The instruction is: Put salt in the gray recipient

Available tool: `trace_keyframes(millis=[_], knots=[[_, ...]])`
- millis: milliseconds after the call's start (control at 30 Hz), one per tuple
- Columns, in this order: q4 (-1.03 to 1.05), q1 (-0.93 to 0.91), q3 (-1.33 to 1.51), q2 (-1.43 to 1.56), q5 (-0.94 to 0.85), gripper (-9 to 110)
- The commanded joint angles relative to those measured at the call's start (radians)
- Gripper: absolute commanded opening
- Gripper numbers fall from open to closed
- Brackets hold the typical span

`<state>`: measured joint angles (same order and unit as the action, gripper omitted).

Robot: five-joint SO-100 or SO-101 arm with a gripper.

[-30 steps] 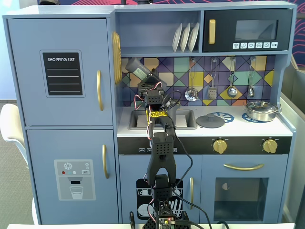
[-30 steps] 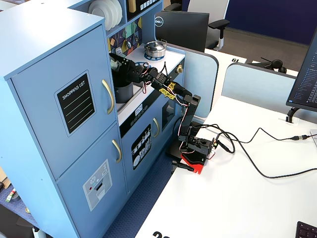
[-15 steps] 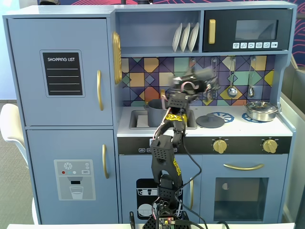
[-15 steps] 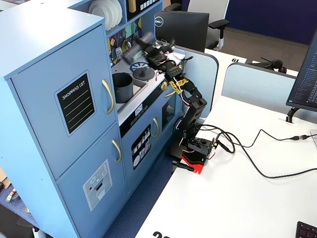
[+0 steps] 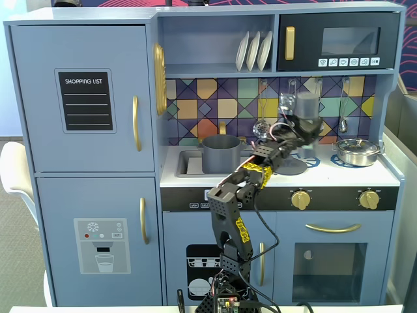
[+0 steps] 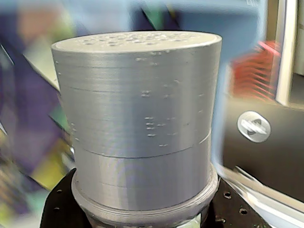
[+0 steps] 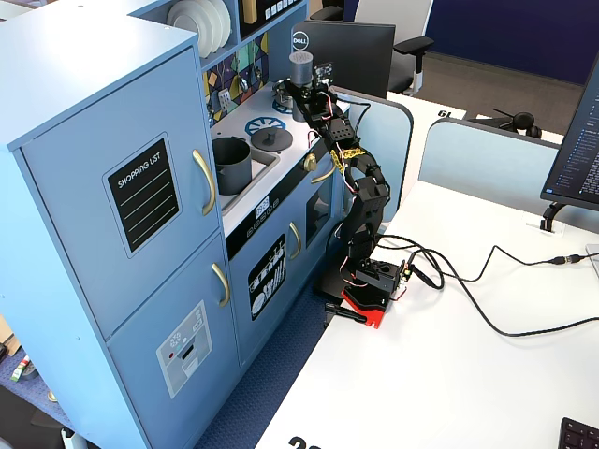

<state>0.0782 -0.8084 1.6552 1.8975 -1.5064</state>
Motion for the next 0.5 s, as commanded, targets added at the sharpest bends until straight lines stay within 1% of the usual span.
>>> trace_keyframes(millis=[0, 200, 467], knots=[[-0.058, -0.038, -0.012, -0.037, -0.054, 0], [-0.115, -0.072, -0.012, -0.124, -0.043, 0], [-0.187, -0.091, -0.029, -0.209, 0.044, 0]])
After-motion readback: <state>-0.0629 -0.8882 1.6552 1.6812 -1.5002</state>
